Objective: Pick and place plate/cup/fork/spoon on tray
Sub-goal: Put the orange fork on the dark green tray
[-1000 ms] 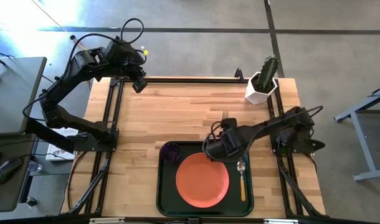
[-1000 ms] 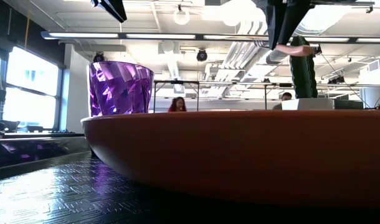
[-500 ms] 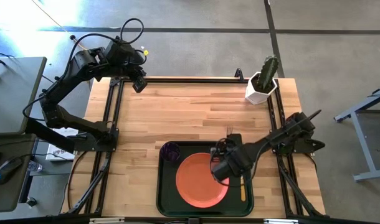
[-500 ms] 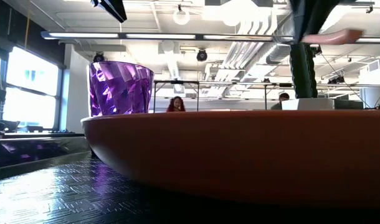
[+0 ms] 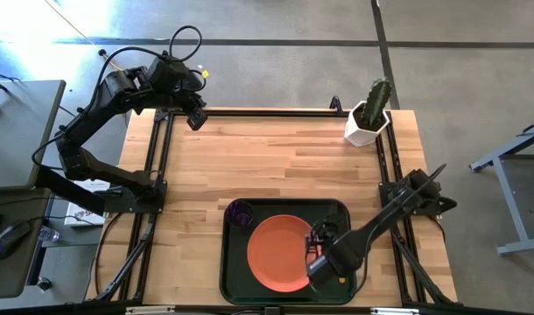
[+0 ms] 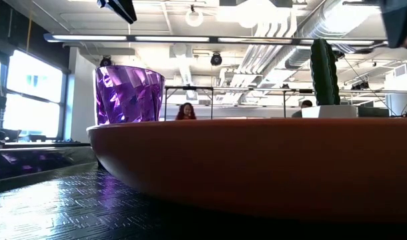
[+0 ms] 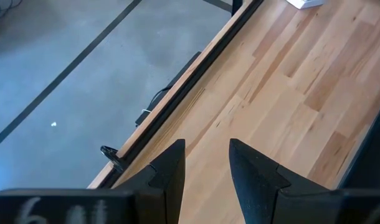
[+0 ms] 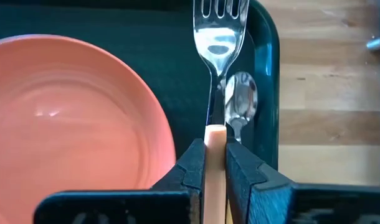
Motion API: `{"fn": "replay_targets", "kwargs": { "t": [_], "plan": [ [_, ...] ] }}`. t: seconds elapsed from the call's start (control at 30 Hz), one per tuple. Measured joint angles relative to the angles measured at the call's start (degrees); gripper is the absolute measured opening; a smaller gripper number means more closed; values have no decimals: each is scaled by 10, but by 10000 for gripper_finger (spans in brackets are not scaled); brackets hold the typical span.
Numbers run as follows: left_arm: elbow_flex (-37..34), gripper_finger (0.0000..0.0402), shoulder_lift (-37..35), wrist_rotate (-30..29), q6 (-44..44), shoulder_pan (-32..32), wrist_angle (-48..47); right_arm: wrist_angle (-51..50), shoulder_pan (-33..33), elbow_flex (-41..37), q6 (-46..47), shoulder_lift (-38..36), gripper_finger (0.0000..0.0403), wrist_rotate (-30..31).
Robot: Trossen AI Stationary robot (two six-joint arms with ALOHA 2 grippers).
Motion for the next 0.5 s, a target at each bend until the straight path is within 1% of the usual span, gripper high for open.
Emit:
{"fn": "replay_targets", "kwargs": {
  "t": [0.2, 0.37, 0.5],
  "plan": [
    [0, 115, 0, 0, -4, 0, 0, 0, 16, 0, 14, 28, 17, -16],
    [0, 115, 0, 0, -4, 0, 0, 1, 20, 0, 27, 60, 17, -36],
    [0, 115, 0, 0, -4, 0, 1, 8, 20, 0, 29, 72, 17, -49]
  ]
}}
